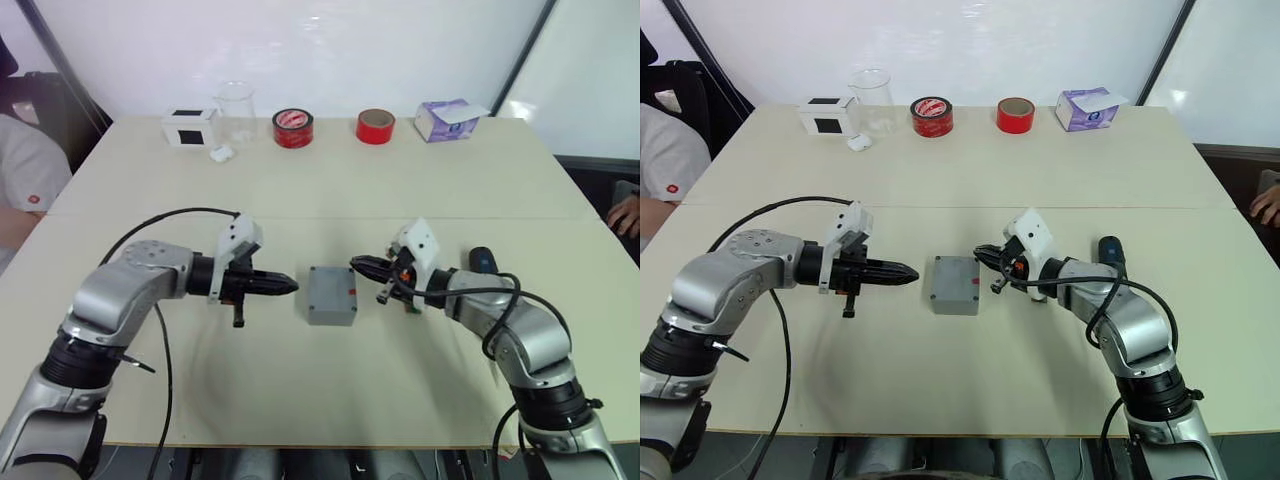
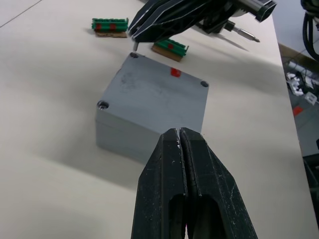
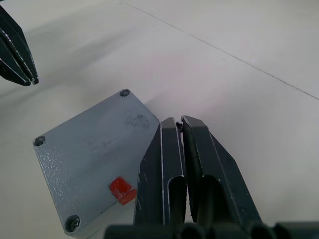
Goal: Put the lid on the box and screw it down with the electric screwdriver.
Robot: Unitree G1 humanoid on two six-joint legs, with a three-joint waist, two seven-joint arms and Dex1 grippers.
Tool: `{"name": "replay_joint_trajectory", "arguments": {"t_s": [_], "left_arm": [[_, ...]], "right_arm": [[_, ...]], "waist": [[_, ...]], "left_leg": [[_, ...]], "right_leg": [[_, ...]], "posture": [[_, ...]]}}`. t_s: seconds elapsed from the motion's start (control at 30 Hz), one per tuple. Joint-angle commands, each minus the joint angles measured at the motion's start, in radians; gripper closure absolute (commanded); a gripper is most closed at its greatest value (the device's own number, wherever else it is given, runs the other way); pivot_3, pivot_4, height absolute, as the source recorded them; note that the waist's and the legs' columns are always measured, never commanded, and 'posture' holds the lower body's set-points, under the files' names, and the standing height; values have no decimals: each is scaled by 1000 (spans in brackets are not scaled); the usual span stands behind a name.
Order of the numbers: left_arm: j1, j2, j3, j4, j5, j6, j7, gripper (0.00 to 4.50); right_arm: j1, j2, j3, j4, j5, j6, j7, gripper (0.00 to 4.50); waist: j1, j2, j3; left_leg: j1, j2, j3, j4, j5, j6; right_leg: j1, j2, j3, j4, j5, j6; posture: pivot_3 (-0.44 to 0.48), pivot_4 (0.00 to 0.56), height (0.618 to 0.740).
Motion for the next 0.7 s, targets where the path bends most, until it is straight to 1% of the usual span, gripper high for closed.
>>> {"name": "replay_joint_trajectory", "arguments": {"t_s": [0.03,0.47,0.57,0.67,0.7], "left_arm": [[-9,4,13,-19,-12,1,3,4500],[-10,3,11,-15,-10,-4,4,4500],[-9,2,12,-15,-9,-5,5,4500],[-8,1,12,-16,-10,-6,5,4500],[-9,0,12,-15,-10,-7,5,4500]], "right_arm": [[-10,2,-3,-10,-1,-21,-1,4431],[-3,-4,16,7,-23,-30,4,4431],[-2,-7,17,7,-24,-26,10,3640],[-2,-11,13,5,-23,-23,14,2413],[-3,-13,9,4,-21,-20,14,2095]], "waist": [[0,0,0],[0,0,0],[0,0,0],[0,0,0],[0,0,0]], "left_leg": [[0,0,0,0,0,0],[0,0,0,0,0,0],[0,0,0,0,0,0],[0,0,0,0,0,0],[0,0,0,0,0,0]], "right_leg": [[0,0,0,0,0,0],[0,0,0,0,0,0],[0,0,0,0,0,0],[0,0,0,0,0,0],[0,0,0,0,0,0]], "posture": [[0,150,740],[0,150,740],[0,150,740],[0,150,740],[0,150,740]]}}
